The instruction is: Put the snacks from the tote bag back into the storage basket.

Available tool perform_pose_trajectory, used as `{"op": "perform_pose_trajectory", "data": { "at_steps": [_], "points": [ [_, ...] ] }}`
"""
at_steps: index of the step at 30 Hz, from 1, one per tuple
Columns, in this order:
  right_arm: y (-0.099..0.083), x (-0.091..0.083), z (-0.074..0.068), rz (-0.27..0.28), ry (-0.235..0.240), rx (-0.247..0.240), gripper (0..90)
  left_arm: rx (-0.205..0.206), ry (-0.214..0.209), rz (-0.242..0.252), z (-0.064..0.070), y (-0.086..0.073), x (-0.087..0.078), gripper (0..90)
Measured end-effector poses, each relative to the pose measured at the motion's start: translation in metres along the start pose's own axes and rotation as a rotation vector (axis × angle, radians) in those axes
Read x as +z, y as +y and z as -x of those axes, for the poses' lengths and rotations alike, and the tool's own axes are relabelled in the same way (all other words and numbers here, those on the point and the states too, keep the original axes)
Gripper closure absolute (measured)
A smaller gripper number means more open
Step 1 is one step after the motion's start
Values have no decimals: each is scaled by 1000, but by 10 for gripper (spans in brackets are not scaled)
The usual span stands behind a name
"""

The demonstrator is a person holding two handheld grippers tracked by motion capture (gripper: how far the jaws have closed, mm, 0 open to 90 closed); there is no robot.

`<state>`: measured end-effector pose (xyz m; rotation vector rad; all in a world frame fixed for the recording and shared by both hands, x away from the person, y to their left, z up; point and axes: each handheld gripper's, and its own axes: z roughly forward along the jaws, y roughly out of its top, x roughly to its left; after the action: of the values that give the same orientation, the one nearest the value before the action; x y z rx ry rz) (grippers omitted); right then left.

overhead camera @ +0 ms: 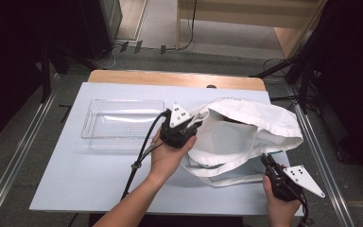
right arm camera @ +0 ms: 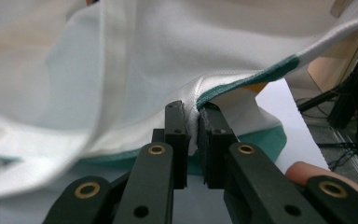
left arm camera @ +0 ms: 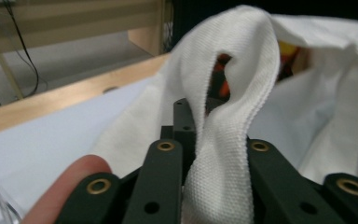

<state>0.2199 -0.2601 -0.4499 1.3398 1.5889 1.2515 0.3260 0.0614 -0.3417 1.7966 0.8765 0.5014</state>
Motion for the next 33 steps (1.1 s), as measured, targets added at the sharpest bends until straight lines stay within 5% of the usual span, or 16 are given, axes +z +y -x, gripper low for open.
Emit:
{"op": "perform_pose_trajectory", "data": {
  "at_steps": [8, 11, 13, 14, 17, 20, 23, 28, 31, 33],
  "points": [
    [-10, 0, 6, -140, -16, 9, 873, -114, 60, 59, -44, 36, 11, 877],
    [-15, -2, 6, -170, 6, 25, 872, -113, 49, 44, -44, 34, 18, 876],
    [-15, -4, 8, -146, 28, 34, 838, -102, 36, 51, -42, 33, 18, 875],
    [-12, -9, 10, -91, -7, 58, 696, -105, 32, 54, -41, 33, 16, 875],
    [-7, -18, 11, -21, -41, 84, 643, -96, 14, 57, -36, 33, 14, 875],
    [2, -30, 6, 73, -67, 55, 581, -87, 4, 59, -32, 31, 12, 873],
    [11, -32, -2, 124, -135, -32, 522, -85, -8, 52, -31, 28, 11, 869],
    [40, -20, 4, 127, -89, -57, 377, -82, -16, 47, -31, 28, 9, 855],
    [53, -14, 10, 129, -130, -98, 292, -76, -28, 45, -30, 28, 8, 842],
    [59, -5, 15, 75, -138, -120, 215, -75, -34, 45, -28, 28, 9, 832]
  ]
}}
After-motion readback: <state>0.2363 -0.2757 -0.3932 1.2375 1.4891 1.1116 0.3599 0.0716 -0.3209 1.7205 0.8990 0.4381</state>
